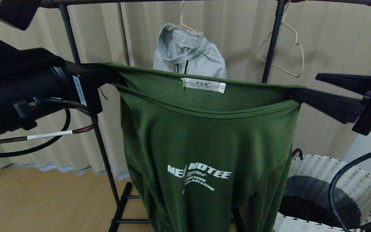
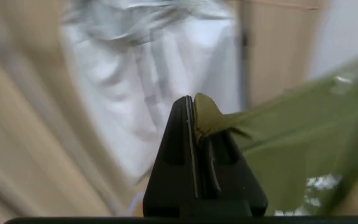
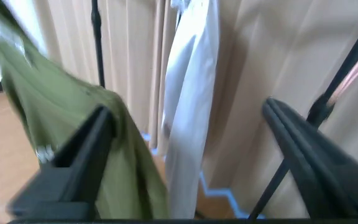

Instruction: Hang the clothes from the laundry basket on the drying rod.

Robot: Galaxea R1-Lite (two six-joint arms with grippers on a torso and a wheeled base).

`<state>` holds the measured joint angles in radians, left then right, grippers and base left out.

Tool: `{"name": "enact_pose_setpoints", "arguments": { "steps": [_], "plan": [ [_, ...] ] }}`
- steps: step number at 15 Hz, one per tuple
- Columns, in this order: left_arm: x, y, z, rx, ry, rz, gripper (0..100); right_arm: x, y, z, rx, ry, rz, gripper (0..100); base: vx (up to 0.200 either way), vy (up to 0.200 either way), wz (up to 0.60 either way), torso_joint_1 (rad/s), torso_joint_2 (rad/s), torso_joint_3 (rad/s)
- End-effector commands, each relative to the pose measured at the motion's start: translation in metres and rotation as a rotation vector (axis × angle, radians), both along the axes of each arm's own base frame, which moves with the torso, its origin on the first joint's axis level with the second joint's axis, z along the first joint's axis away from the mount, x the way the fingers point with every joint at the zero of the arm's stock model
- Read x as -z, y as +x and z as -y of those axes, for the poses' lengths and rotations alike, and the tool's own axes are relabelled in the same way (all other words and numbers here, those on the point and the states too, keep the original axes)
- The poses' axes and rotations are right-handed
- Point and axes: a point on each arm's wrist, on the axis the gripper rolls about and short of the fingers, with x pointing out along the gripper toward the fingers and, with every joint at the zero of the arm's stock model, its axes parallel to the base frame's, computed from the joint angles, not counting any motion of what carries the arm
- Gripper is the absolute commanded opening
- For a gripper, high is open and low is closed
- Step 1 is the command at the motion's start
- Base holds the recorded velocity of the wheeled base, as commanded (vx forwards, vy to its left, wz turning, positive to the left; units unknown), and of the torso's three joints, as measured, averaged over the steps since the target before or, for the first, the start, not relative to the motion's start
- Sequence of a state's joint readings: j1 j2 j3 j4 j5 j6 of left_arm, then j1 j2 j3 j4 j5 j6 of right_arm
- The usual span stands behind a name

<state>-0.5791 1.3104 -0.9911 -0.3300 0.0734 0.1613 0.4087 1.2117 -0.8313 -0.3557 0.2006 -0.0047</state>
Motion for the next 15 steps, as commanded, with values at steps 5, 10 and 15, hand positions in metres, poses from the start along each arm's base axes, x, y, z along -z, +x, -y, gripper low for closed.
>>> {"name": "enact_pose_setpoints", "arguments": {
  "steps": [5, 10, 15],
  "plan": [
    [0.019, 0.009, -0.016, -0.177, 0.074, -0.033, 0, 0.017, -0.025, 0.009, -0.038, -0.006, -0.02, 100, 0.0, 0.0, 0.0, 0.0, 0.0, 0.0],
    [0.038, -0.007, -0.035, -0.236, 0.089, -0.07, 0, 0.036, -0.037, 0.017, -0.036, -0.056, -0.034, 100, 0.0, 0.0, 0.0, 0.0, 0.0, 0.0],
    [0.075, -0.053, -0.091, -0.456, 0.065, -0.111, 0, 0.078, -0.063, 0.038, 0.105, -0.227, -0.016, 100, 0.0, 0.0, 0.0, 0.0, 0.0, 0.0]
  ]
}}
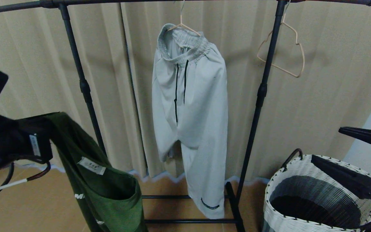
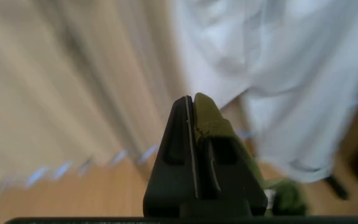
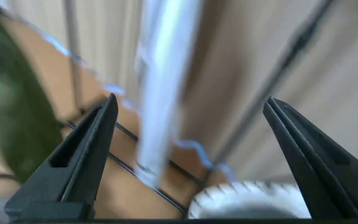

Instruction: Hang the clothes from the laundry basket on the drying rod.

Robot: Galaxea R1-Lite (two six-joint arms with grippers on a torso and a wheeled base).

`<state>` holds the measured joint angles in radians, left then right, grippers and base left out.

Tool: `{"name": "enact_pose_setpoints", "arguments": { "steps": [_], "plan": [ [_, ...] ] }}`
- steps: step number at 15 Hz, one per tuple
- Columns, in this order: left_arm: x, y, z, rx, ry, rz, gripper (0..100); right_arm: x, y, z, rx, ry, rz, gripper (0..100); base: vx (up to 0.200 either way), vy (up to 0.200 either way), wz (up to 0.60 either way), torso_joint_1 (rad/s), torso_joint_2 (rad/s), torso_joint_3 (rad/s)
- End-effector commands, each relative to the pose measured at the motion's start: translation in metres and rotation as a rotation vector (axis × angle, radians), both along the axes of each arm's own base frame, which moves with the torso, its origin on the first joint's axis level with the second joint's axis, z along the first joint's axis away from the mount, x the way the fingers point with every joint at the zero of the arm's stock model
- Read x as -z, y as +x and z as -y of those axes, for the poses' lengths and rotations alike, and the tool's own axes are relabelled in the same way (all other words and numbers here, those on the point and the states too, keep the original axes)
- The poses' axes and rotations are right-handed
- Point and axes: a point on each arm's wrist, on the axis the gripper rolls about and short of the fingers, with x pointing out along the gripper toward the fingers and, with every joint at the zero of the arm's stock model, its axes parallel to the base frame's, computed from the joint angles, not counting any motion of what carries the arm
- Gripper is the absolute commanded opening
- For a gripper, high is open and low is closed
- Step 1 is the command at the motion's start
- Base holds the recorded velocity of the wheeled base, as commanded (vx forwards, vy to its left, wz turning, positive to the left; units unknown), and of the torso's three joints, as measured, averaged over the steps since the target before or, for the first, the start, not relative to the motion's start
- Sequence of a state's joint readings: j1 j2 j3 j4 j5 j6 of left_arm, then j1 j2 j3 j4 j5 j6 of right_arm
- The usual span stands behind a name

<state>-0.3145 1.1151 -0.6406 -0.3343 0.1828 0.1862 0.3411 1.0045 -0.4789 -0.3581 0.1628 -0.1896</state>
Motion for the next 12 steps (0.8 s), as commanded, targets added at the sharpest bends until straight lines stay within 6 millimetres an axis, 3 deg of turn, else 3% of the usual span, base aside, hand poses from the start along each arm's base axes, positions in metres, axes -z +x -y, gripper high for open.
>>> {"name": "enact_pose_setpoints", "arguments": {
  "steps": [1, 3, 5, 7, 12],
  "plan": [
    [0.016, -0.036, -0.024, -0.095, -0.03, 0.024, 0, 0.011, -0.019, 0.008, 0.017, -0.014, 0.026, 100, 0.0, 0.0, 0.0, 0.0, 0.0, 0.0],
    [0.027, -0.047, -0.026, -0.097, -0.036, 0.02, 0, 0.016, -0.029, 0.012, 0.018, -0.008, 0.037, 100, 0.0, 0.0, 0.0, 0.0, 0.0, 0.0],
    [0.033, -0.06, -0.028, -0.07, -0.13, 0.026, 0, 0.032, -0.049, 0.018, 0.017, -0.011, 0.047, 100, 0.0, 0.0, 0.0, 0.0, 0.0, 0.0],
    [0.025, -0.062, -0.029, -0.002, -0.182, 0.052, 0, 0.037, -0.057, 0.021, 0.026, 0.022, 0.05, 100, 0.0, 0.0, 0.0, 0.0, 0.0, 0.0],
    [0.028, -0.059, -0.038, -0.096, -0.173, 0.042, 0, 0.017, -0.055, 0.021, 0.037, 0.129, 0.069, 100, 0.0, 0.0, 0.0, 0.0, 0.0, 0.0]
  ]
}}
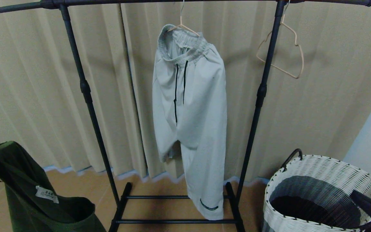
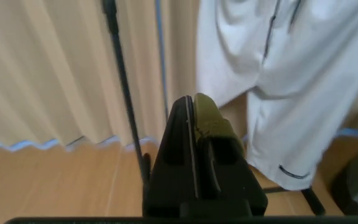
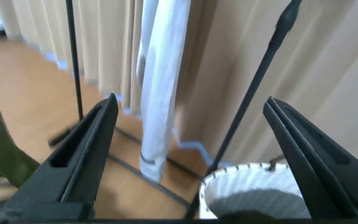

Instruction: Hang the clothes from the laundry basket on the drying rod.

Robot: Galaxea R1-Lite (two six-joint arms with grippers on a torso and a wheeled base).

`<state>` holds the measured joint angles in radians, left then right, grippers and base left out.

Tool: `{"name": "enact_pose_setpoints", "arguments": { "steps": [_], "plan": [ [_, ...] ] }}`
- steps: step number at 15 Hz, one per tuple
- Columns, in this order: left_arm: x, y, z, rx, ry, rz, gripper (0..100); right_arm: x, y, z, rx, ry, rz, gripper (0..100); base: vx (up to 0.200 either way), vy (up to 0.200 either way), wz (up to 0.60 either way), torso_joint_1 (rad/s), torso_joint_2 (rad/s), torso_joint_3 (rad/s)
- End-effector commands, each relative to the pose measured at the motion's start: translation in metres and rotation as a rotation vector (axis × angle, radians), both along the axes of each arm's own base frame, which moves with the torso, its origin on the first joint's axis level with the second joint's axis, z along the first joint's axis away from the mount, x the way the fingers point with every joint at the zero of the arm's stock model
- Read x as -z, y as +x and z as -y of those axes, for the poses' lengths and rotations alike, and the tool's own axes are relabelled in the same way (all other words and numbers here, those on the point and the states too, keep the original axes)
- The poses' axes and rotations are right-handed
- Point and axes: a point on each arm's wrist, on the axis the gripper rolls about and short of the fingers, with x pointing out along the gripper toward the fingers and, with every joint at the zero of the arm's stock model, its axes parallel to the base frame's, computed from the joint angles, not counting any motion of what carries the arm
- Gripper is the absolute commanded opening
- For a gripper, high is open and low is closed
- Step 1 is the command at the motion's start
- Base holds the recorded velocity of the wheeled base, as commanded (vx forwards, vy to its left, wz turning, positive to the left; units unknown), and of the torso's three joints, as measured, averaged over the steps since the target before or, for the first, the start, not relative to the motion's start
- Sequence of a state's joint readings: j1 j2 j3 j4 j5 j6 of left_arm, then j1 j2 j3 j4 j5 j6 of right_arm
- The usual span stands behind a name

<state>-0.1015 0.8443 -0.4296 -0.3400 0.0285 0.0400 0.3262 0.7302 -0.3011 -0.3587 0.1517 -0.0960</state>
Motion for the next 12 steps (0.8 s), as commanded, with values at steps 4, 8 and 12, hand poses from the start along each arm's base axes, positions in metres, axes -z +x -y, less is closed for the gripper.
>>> {"name": "enact_pose_setpoints", "arguments": {
  "steps": [4, 8, 12],
  "plan": [
    [0.006, -0.001, -0.002, -0.02, 0.008, -0.017, 0, -0.01, 0.024, -0.003, 0.06, 0.004, -0.056, 100, 0.0, 0.0, 0.0, 0.0, 0.0, 0.0],
    [0.01, -0.003, -0.002, -0.012, 0.03, -0.025, 0, 0.0, 0.062, 0.01, 0.237, -0.009, -0.158, 100, 0.0, 0.0, 0.0, 0.0, 0.0, 0.0],
    [0.014, -0.004, 0.001, 0.017, 0.047, -0.035, 0, 0.004, 0.064, 0.01, 0.24, 0.004, -0.093, 100, 0.0, 0.0, 0.0, 0.0, 0.0, 0.0]
  ]
}}
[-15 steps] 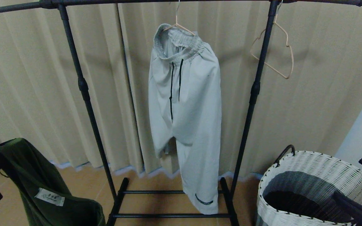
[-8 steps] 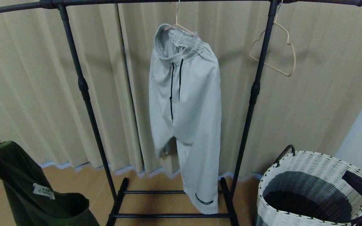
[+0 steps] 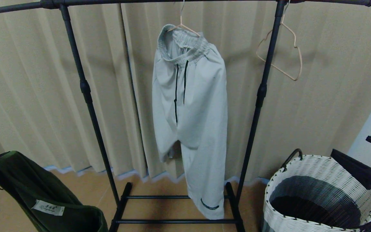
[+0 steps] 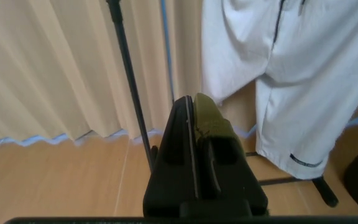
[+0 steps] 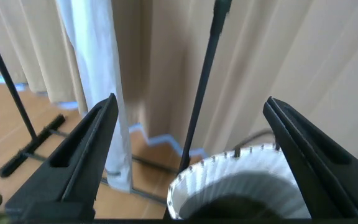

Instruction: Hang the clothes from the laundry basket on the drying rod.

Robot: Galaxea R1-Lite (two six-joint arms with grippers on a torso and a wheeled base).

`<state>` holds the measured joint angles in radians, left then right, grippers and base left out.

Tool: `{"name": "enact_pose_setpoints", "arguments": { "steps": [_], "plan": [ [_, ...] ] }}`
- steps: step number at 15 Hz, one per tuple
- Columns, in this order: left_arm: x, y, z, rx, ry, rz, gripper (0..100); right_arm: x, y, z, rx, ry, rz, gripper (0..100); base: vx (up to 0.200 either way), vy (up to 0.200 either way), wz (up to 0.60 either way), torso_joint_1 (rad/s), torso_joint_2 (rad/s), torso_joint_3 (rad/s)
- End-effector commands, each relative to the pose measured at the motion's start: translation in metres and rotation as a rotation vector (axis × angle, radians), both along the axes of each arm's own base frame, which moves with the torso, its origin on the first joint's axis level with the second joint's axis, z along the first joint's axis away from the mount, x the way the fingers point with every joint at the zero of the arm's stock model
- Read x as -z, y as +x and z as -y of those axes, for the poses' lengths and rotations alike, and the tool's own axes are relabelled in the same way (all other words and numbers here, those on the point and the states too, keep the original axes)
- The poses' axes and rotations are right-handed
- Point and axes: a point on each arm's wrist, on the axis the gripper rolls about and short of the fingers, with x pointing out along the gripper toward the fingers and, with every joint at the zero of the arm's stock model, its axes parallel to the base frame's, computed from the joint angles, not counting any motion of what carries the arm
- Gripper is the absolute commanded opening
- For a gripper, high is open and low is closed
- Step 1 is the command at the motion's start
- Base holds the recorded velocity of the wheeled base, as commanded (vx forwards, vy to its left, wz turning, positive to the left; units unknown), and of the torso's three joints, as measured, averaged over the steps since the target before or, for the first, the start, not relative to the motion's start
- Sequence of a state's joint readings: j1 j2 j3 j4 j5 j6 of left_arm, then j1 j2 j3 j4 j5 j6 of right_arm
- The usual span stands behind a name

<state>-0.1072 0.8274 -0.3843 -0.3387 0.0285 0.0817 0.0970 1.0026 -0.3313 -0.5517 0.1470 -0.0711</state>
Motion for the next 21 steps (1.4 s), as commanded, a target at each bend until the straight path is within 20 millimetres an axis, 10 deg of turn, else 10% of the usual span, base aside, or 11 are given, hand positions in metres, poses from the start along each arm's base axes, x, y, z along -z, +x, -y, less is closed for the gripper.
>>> {"name": "enact_pose_setpoints", "arguments": {
  "steps": [1, 21],
  "plan": [
    [0.0026, 0.0006, 0.0008, 0.007, 0.002, -0.01, 0, 0.0074, 0.007, -0.0002, 0.003, -0.005, -0.043, 100, 0.0, 0.0, 0.0, 0.0, 0.0, 0.0],
    [0.0003, -0.0021, 0.0004, 0.007, -0.002, 0.011, 0, 0.011, 0.0025, 0.0005, 0.01, -0.011, -0.046, 100, 0.0, 0.0, 0.0, 0.103, -0.34, -0.24]
  ]
}}
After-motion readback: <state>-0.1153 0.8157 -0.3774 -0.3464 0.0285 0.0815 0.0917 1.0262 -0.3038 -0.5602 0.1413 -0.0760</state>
